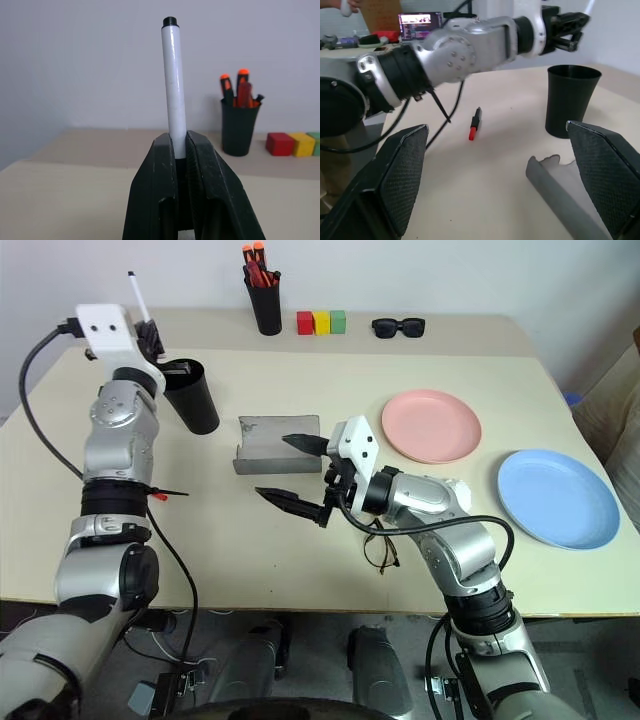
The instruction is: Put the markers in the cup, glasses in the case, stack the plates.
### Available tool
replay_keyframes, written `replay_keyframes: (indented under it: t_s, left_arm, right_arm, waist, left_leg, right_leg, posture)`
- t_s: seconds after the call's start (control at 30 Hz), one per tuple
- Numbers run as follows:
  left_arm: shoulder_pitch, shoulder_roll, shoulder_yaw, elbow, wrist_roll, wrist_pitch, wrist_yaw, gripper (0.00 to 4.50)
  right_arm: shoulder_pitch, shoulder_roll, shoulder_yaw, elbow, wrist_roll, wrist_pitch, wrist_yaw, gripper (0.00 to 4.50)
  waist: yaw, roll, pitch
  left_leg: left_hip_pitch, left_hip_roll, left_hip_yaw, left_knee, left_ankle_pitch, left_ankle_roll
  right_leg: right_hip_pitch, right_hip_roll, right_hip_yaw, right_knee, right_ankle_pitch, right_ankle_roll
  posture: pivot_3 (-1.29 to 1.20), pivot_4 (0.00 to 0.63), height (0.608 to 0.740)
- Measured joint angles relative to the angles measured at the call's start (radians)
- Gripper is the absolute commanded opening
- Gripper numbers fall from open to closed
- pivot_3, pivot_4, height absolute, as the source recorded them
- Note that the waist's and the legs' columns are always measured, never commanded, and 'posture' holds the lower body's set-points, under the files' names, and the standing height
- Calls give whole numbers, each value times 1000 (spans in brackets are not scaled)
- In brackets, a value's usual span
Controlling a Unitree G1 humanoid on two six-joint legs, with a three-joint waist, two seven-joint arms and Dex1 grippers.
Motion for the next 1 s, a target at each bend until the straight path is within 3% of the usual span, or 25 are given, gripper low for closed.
replay_keyframes:
  t_s: [0.07, 0.1, 0.17, 0.37, 0.53, 0.7, 0.83, 1.0]
  left_arm:
    - [-4, -6, -11, 46, 0, -32, -12, 42]
    - [-4, -9, -15, 68, 0, -44, -15, 406]
    - [-4, -11, -16, 89, -1, -56, -16, 1164]
    - [-4, -12, -14, 99, -3, -63, 13, 4175]
    - [0, -32, 28, 53, -47, -63, 50, 4175]
    - [17, 17, 135, -139, -80, 35, 207, 4346]
    - [122, 68, 267, -367, -76, 432, 421, 4346]
    - [218, -20, 350, -578, -89, 935, 544, 4346]
  right_arm:
    - [5, 4, 7, -11, 0, 0, -10, 4500]
    - [9, 4, 10, -18, 0, 0, -16, 4500]
    - [18, 4, 10, -22, 0, 0, -22, 4500]
    - [22, 3, 10, -22, 0, 0, -38, 4500]
    - [22, 5, 18, -18, -20, -7, -48, 4500]
    - [20, 10, 23, -8, -42, -18, -57, 4500]
    - [20, 5, 18, -1, -48, -19, -54, 4500]
    - [10, -16, 18, 7, -31, -9, -4, 4500]
  waist:
    - [-2, 0, 0]
    - [-5, 0, 0]
    - [-12, 0, 0]
    - [-16, -1, 0]
    - [-16, -1, 1]
    - [-25, -2, 1]
    - [-27, -2, 1]
    - [-5, -6, 2]
  left_leg:
    - [0, 0, 0, 0, 0, 0]
    - [0, 0, 0, 0, 0, 0]
    - [0, 0, 0, 0, 0, 0]
    - [0, 0, 0, 0, 0, 0]
    - [0, 0, 0, 1, 0, 0]
    - [1, 1, 0, 0, 0, 0]
    - [2, 1, -1, 1, 0, 0]
    - [2, 0, -4, 4, 1, -1]
  right_leg:
    - [0, 0, 0, 0, 0, 0]
    - [0, 0, 0, 0, 0, 0]
    - [0, 0, 0, 0, 0, 1]
    - [0, 0, 0, 1, 1, 2]
    - [0, 0, 0, 1, 1, 2]
    - [0, 0, 0, 1, 1, 3]
    - [0, 0, 0, 4, 1, 3]
    - [6, 0, -4, 2, 1, 2]
  posture:
    - [0, 150, 740]
    - [0, 150, 740]
    - [0, 150, 740]
    - [0, 150, 740]
    - [0, 150, 740]
    - [0, 150, 740]
    - [0, 150, 740]
    - [0, 150, 740]
